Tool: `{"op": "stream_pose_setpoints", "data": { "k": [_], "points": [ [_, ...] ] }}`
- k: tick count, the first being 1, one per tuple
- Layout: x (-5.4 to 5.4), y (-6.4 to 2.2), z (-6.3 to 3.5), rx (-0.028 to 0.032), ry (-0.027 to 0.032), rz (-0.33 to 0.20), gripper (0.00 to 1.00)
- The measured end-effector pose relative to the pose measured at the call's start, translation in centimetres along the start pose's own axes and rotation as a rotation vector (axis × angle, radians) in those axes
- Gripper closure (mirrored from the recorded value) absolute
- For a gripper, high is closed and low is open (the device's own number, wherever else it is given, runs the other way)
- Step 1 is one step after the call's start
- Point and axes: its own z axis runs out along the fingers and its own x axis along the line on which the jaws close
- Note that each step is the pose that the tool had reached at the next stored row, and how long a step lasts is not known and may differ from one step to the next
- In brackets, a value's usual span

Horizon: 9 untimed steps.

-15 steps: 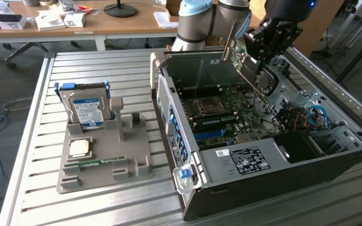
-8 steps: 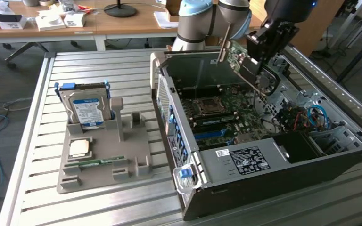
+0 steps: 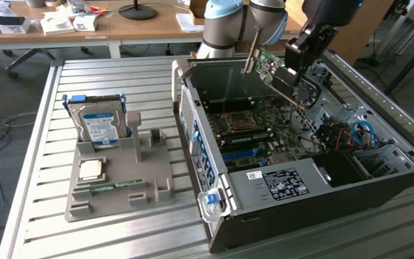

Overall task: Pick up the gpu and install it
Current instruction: 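Insert the gpu into the slot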

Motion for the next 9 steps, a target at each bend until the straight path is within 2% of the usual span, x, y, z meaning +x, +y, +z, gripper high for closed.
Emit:
{"op": "stream_pose_setpoints", "data": {
  "k": [9],
  "points": [
    [0.0,-0.01,0.12,-0.002,0.0072,-0.152,0.74]
  ]
}}
